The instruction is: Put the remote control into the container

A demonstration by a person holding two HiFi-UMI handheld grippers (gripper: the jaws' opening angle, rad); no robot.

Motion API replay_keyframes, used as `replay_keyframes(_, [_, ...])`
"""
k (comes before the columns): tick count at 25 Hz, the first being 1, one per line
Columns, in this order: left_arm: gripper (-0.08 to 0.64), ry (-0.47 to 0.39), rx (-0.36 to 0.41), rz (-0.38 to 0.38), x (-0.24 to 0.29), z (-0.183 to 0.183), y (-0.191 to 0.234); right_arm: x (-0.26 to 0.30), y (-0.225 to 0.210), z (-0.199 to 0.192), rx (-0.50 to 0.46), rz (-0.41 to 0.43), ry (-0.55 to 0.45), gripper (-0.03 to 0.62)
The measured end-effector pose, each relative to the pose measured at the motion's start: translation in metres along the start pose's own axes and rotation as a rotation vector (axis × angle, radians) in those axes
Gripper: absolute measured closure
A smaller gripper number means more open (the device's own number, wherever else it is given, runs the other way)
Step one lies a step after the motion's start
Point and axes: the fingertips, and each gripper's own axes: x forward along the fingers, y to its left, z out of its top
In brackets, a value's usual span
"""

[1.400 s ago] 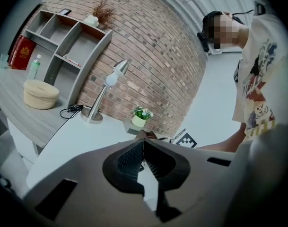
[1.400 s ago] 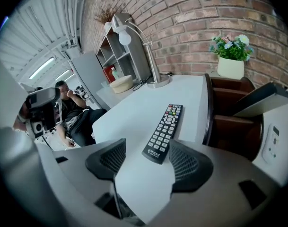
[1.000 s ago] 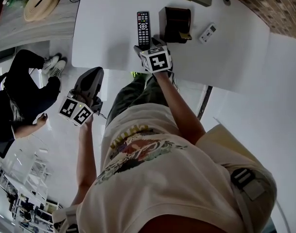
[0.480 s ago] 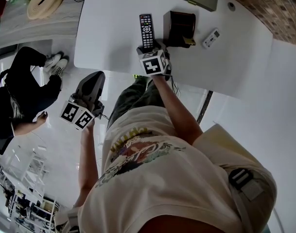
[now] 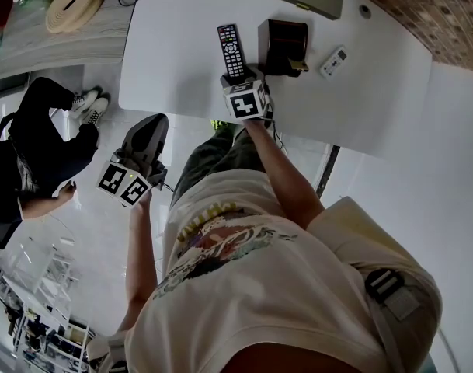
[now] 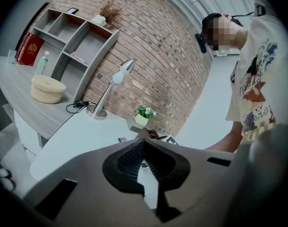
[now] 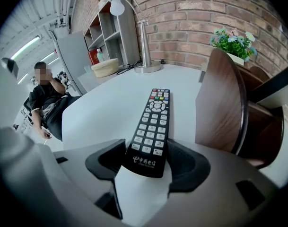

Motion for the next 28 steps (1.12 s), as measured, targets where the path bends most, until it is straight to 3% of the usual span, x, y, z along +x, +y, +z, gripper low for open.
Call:
replay_keyframes(11, [0.554, -0.023, 0.019, -0.006, -0.002, 0.007, -0.006, -0.015, 0.000, 0.007, 0.046, 0.060, -0.015, 0.331])
replay_keyframes(22, [0.554, -0.068, 0.046, -0.074, 0.021, 0.022, -0.021, -0.087, -0.007, 0.038, -0.022, 0.099, -0.117, 0.334])
replay_keyframes(28, [0.554, -0.087, 0.051, -0.127, 0.040, 0.031, -0.030, -0.143, -0.029, 0.055, -0.002, 0.089, -0.177, 0.337])
